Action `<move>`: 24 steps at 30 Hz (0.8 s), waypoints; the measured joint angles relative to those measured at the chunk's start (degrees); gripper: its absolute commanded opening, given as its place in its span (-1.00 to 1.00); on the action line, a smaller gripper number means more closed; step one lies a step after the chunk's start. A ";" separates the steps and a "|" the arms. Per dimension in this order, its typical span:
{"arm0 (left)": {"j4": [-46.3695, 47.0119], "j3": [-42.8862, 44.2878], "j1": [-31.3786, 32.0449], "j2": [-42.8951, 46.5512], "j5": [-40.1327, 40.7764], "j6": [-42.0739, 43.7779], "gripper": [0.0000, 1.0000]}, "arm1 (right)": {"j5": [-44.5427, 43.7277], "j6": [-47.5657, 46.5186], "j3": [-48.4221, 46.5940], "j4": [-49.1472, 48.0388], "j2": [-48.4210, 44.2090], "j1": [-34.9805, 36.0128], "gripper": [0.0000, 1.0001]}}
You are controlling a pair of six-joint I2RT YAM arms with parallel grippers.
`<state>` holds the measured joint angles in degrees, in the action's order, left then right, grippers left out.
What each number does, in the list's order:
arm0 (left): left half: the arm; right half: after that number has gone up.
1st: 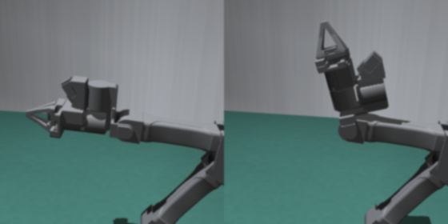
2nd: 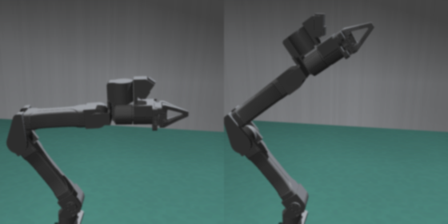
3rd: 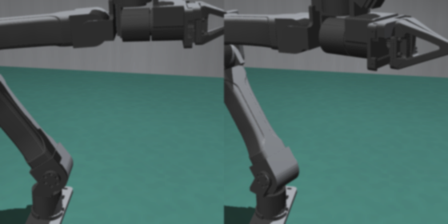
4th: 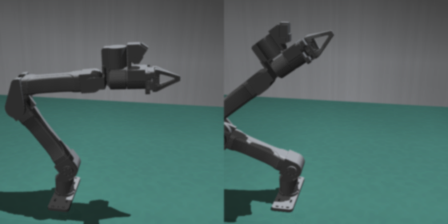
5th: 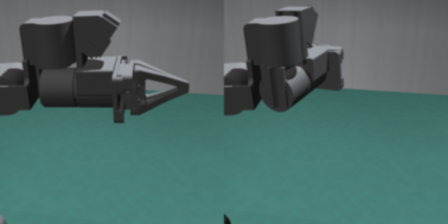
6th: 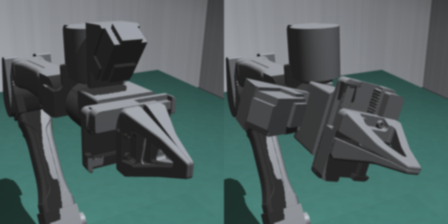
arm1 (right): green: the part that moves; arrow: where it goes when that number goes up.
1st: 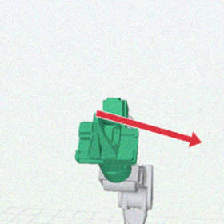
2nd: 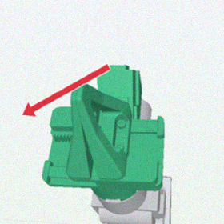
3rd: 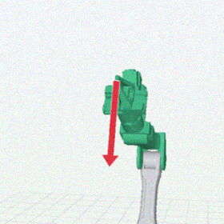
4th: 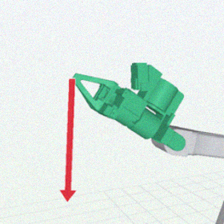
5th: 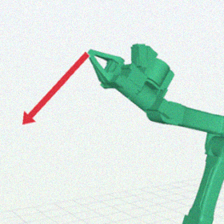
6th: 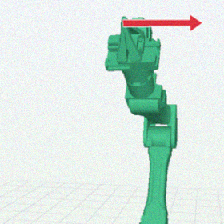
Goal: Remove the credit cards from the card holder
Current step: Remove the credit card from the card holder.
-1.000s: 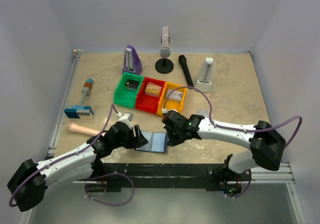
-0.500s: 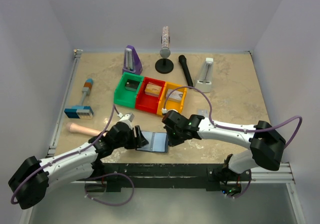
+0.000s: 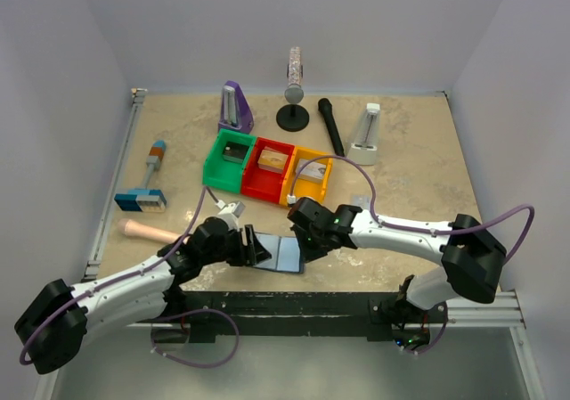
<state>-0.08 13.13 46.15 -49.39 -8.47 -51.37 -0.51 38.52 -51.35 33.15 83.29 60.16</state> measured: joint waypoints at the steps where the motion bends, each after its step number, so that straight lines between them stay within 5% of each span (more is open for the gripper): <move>1: 0.28 0.00 0.00 -0.09 -0.37 0.00 0.29 | 0.00 -0.02 0.00 -0.04 0.00 0.00 -1.00; 24: 5.57 1.03 0.02 -3.72 -6.58 1.03 0.30 | 0.02 -0.17 0.00 -0.02 0.00 0.00 -1.00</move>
<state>5.50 14.15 46.17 -53.10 -15.05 -50.35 -0.49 38.35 -51.35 33.12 83.29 60.16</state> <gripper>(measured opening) 0.650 0.026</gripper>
